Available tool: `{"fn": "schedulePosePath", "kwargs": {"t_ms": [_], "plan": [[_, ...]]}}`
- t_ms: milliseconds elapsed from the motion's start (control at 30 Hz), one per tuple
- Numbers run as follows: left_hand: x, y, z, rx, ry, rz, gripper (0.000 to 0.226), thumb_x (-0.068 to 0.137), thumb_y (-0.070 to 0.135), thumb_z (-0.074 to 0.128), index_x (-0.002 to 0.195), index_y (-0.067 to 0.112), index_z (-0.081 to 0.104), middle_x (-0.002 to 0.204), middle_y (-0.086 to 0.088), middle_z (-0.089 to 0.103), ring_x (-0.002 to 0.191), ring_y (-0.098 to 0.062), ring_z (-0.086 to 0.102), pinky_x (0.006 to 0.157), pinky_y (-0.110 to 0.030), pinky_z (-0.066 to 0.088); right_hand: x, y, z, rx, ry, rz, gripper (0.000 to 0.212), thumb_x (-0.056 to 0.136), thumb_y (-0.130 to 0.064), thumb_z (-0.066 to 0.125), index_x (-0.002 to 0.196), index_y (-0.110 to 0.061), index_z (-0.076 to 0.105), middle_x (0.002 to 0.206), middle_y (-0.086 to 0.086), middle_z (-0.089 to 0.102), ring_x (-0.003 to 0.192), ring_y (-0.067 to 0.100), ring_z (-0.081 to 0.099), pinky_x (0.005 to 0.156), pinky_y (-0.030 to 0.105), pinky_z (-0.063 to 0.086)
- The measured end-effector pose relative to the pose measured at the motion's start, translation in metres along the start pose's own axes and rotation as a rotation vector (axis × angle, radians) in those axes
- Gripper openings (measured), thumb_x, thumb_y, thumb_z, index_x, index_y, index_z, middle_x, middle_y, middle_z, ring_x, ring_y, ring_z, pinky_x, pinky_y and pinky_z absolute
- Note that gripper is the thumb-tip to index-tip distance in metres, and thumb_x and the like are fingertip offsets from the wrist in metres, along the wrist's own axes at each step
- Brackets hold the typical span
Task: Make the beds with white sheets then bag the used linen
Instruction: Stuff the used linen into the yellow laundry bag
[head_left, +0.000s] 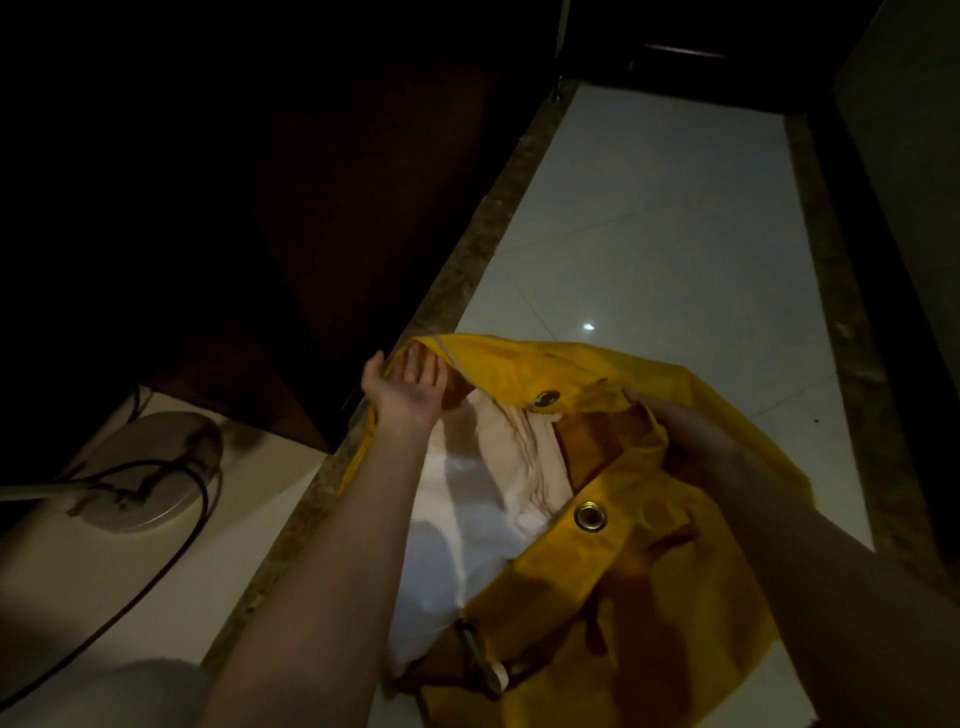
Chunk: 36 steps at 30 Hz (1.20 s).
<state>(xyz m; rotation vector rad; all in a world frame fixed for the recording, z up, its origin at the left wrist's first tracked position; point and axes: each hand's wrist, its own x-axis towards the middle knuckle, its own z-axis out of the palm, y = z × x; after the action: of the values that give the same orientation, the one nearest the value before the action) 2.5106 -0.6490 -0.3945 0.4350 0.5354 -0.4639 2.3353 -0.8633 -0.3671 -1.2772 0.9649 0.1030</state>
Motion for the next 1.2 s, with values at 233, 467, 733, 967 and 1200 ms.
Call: {"fn": "schedulePosePath", "kwargs": {"t_ms": [233, 467, 733, 967, 1200], "plan": [[-0.012, 0.002, -0.024, 0.537, -0.027, -0.032, 0.054, 0.101, 0.044, 0.030, 0.148, 0.018, 0.035, 0.146, -0.003, 0.044, 0.133, -0.025, 0.045, 0.099, -0.044, 0.034, 0.000, -0.001, 0.006, -0.186, 0.058, -0.070, 0.025, 0.089, -0.024, 0.065, 0.102, -0.003, 0.067, 0.103, 0.022, 0.067, 0.083, 0.028, 0.063, 0.066, 0.033, 0.051], [-0.011, 0.033, -0.102, 0.879, 0.104, -0.088, 0.058, 0.102, 0.052, 0.027, 0.148, 0.018, 0.036, 0.147, -0.004, 0.045, 0.123, -0.023, 0.049, 0.095, -0.042, 0.037, 0.010, 0.002, 0.015, -0.500, 0.185, -0.206, 0.022, 0.087, -0.021, 0.069, 0.083, 0.001, 0.067, 0.083, 0.018, 0.064, 0.078, 0.028, 0.059, 0.070, 0.036, 0.051], [-0.036, 0.061, -0.156, 0.928, 0.226, -0.207, 0.072, 0.096, 0.063, 0.032, 0.143, 0.010, 0.041, 0.135, -0.010, 0.051, 0.113, -0.028, 0.053, 0.073, -0.040, 0.046, 0.015, 0.002, 0.077, -1.024, 0.262, -0.519, 0.027, 0.089, -0.018, 0.065, 0.115, -0.009, 0.064, 0.121, 0.020, 0.058, 0.109, 0.034, 0.058, 0.091, 0.039, 0.044], [-0.055, 0.055, -0.195, 1.021, 0.297, -0.166, 0.045, 0.103, 0.044, 0.029, 0.124, 0.013, 0.054, 0.126, -0.005, 0.055, 0.112, -0.022, 0.051, 0.090, -0.041, 0.038, 0.012, 0.079, 0.158, -1.235, -0.085, -0.728, 0.028, 0.092, -0.039, 0.060, 0.112, -0.020, 0.066, 0.123, 0.004, 0.062, 0.114, 0.026, 0.057, 0.103, 0.041, 0.035], [-0.062, 0.047, -0.230, 0.954, 0.381, -0.293, 0.028, 0.098, 0.041, 0.051, 0.083, 0.017, 0.056, 0.078, -0.001, 0.052, 0.072, -0.013, 0.050, 0.071, -0.031, 0.044, 0.010, 0.176, 0.192, -1.334, -0.419, -0.446, 0.052, 0.096, -0.047, 0.047, 0.145, -0.033, 0.035, 0.157, -0.006, 0.023, 0.145, 0.014, 0.018, 0.117, 0.052, 0.006]]}}
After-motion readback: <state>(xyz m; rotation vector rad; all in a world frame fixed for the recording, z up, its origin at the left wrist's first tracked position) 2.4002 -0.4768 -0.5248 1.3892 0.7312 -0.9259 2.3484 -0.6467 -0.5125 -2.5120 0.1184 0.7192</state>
